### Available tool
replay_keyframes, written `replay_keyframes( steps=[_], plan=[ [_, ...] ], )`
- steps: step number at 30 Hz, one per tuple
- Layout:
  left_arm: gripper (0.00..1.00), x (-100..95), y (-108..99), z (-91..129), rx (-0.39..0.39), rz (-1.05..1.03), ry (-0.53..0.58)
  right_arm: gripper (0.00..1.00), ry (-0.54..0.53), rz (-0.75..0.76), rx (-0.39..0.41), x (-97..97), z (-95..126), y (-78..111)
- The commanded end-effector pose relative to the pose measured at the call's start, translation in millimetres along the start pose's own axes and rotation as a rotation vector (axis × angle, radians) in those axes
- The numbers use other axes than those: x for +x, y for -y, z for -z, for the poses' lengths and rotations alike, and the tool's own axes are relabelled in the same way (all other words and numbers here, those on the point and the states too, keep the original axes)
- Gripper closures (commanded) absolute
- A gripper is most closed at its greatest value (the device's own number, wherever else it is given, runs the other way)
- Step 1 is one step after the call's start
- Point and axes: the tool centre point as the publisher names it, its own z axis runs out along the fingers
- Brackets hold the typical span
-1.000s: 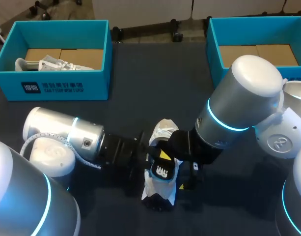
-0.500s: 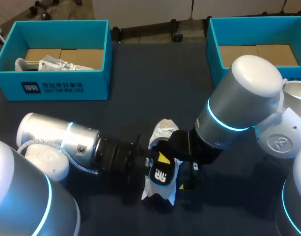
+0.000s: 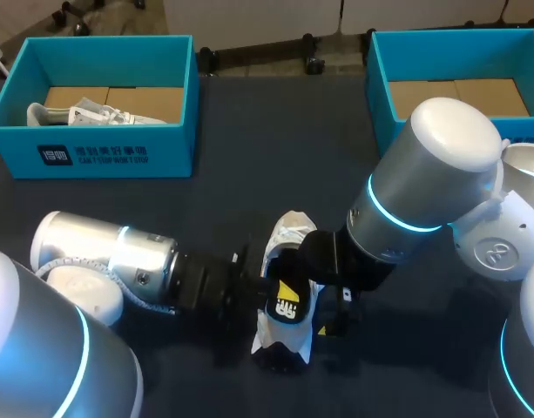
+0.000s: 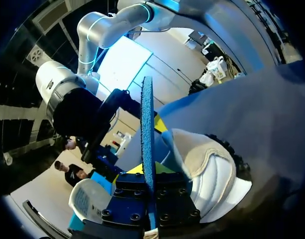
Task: Take the shoe out of the shoebox, open the shoe tongue, remove and reinsert the insole, then place the shoe into the shoebox
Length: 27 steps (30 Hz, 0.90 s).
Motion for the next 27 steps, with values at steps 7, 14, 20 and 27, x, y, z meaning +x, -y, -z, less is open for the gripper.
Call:
replay_keyframes(
  steps=[7,14,20,27],
  plan=[
    [1.0,-7.6,-28,-12,-0.028,-0.021,0.008,0.0,0.003,-0.001,0.0,1.2,-1,0.0],
    [1.0,-6.9,-35,-15,-0.044,-0.013,0.0,0.0,0.003,-0.001,0.0,1.2,-1,0.0],
    [0.64,-6.4,-19,-7,-0.029,-0.016,0.005,0.0,0.003,-0.001,0.0,1.2,-1,0.0],
    [0.59,-8.9,-1,6,-0.024,-0.026,0.012,0.0,0.003,-0.001,0.0,1.2,-1,0.0]
  ],
)
